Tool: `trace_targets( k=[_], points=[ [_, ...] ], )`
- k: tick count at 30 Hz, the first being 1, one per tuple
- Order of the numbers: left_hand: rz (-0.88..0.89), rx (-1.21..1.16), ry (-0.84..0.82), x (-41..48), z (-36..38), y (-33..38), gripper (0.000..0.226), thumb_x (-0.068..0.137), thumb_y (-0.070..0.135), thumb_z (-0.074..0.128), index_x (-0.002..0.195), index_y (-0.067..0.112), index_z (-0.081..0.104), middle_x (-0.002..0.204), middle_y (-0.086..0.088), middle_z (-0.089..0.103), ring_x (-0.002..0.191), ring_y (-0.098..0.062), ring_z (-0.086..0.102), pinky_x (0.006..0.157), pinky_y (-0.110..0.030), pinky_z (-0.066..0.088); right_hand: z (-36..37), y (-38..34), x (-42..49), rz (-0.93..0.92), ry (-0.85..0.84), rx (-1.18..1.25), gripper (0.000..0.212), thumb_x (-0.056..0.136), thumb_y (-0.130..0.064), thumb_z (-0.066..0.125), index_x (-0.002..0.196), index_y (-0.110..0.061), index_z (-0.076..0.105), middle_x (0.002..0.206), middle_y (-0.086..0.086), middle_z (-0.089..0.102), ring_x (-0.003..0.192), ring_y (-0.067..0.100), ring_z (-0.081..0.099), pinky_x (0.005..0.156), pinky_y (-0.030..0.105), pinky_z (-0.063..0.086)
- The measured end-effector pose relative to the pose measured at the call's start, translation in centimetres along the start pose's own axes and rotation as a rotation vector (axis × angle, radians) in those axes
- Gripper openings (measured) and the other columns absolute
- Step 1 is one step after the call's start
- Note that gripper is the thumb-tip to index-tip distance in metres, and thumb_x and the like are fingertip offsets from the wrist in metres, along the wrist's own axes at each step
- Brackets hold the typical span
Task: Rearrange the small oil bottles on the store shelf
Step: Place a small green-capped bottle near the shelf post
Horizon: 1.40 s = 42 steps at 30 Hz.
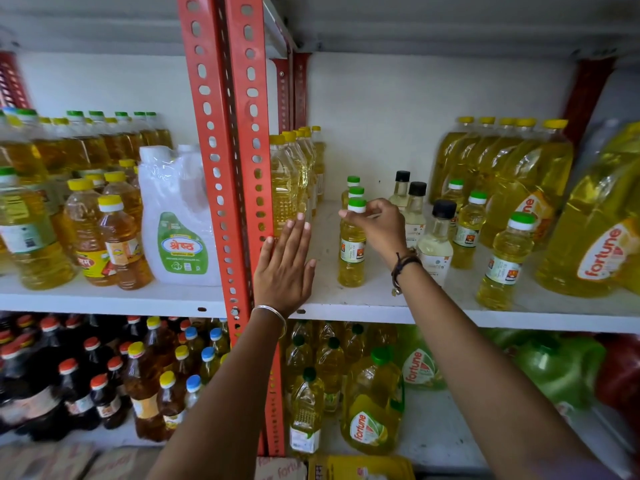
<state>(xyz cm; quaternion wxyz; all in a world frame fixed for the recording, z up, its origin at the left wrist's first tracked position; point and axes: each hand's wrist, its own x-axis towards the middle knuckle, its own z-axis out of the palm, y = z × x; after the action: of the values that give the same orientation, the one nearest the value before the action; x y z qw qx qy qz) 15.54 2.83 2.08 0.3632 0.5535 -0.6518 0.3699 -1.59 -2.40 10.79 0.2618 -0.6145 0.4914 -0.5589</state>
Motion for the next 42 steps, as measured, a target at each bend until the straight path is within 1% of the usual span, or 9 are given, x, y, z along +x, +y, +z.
trace_targets(
  k=[3, 5, 9, 13, 21, 24, 28, 32, 42],
  points=[
    [0.0, 0.004, 0.005, 0.0, 0.0, 0.0, 0.059, 0.098, 0.034, 0.027, 0.15, 0.009, 0.023, 0.157, -0.005, 0.018, 0.147, -0.014, 0.006, 0.118, -0.036, -0.002, 0.4, -0.2, -0.3, 0.011, 0.023, 0.008, 0.042, 0.06, -0.047, 0.082, 0.076, -0.022, 0.052, 0.077, -0.01, 0.058, 0.075, 0.011, 0.058, 0.073, 0.034, 0.049],
    [0.0, 0.003, 0.007, -0.1, 0.0, 0.0, 0.058, 0.098, 0.034, 0.027, 0.15, 0.009, 0.023, 0.157, -0.005, 0.018, 0.147, -0.014, 0.006, 0.118, -0.036, -0.001, 0.5, -0.2, -0.5, -0.004, 0.023, -0.01, 0.042, 0.061, -0.05, 0.08, 0.077, -0.025, 0.049, 0.08, -0.008, 0.059, 0.077, 0.011, 0.058, 0.074, 0.035, 0.048],
    [0.004, 0.01, 0.014, -0.1, 0.1, 0.0, 0.058, 0.098, 0.034, 0.027, 0.15, 0.008, 0.024, 0.157, -0.005, 0.019, 0.147, -0.015, 0.007, 0.118, -0.036, -0.001, 0.4, 0.4, -0.7, -0.062, 0.004, -0.028, 0.038, 0.072, -0.05, 0.072, 0.092, -0.021, 0.058, 0.098, -0.002, 0.064, 0.089, 0.013, 0.06, 0.079, 0.034, 0.05],
    [0.0, 0.004, 0.017, -0.1, 0.0, 0.0, 0.058, 0.098, 0.034, 0.028, 0.15, 0.008, 0.026, 0.157, -0.006, 0.02, 0.147, -0.014, 0.008, 0.118, -0.036, 0.0, -0.1, 0.2, -0.8, -0.112, -0.013, -0.033, 0.028, 0.078, -0.037, 0.071, 0.092, -0.012, 0.069, 0.096, 0.005, 0.071, 0.086, 0.014, 0.063, 0.078, 0.029, 0.05],
    [0.001, 0.011, 0.001, -0.1, 0.0, 0.0, 0.058, 0.098, 0.034, 0.027, 0.15, 0.008, 0.026, 0.157, -0.006, 0.019, 0.147, -0.015, 0.009, 0.118, -0.036, -0.001, -1.4, -0.3, -2.1, -0.153, -0.009, -0.04, 0.026, 0.077, -0.032, 0.073, 0.092, -0.011, 0.072, 0.093, 0.007, 0.072, 0.082, 0.013, 0.063, 0.067, 0.017, 0.045],
    [0.004, 0.021, 0.009, 0.0, 0.0, 0.0, 0.058, 0.098, 0.034, 0.027, 0.15, 0.008, 0.026, 0.157, -0.006, 0.021, 0.146, -0.016, 0.012, 0.118, -0.036, 0.0, -1.7, -0.6, -3.1, -0.163, -0.028, -0.017, 0.024, 0.078, -0.031, 0.072, 0.092, -0.012, 0.072, 0.09, 0.003, 0.071, 0.083, 0.013, 0.064, 0.071, 0.022, 0.048],
    [0.013, 0.019, 0.025, -0.1, -0.1, 0.1, 0.058, 0.098, 0.033, 0.028, 0.15, 0.008, 0.026, 0.157, -0.006, 0.021, 0.146, -0.017, 0.014, 0.118, -0.037, 0.002, -2.1, -0.9, -3.9, -0.175, -0.028, -0.018, 0.023, 0.078, -0.031, 0.072, 0.092, -0.013, 0.072, 0.086, -0.002, 0.069, 0.08, 0.01, 0.063, 0.07, 0.021, 0.049],
    [0.014, 0.015, 0.026, -0.1, -0.1, 0.0, 0.058, 0.098, 0.033, 0.029, 0.15, 0.008, 0.024, 0.157, -0.006, 0.02, 0.146, -0.017, 0.013, 0.118, -0.037, 0.002, -2.2, -1.1, -4.3, -0.168, -0.02, -0.029, 0.025, 0.077, -0.032, 0.073, 0.092, -0.013, 0.072, 0.089, 0.0, 0.07, 0.083, 0.013, 0.064, 0.077, 0.028, 0.051],
    [0.021, 0.025, 0.018, -0.2, 0.0, 0.1, 0.058, 0.098, 0.034, 0.028, 0.15, 0.008, 0.026, 0.157, -0.006, 0.02, 0.146, -0.018, 0.015, 0.118, -0.037, 0.002, -2.4, -1.2, -4.6, -0.17, -0.014, -0.061, 0.027, 0.077, -0.038, 0.072, 0.092, -0.015, 0.072, 0.092, 0.001, 0.072, 0.086, 0.014, 0.065, 0.079, 0.034, 0.053]
  ],
)
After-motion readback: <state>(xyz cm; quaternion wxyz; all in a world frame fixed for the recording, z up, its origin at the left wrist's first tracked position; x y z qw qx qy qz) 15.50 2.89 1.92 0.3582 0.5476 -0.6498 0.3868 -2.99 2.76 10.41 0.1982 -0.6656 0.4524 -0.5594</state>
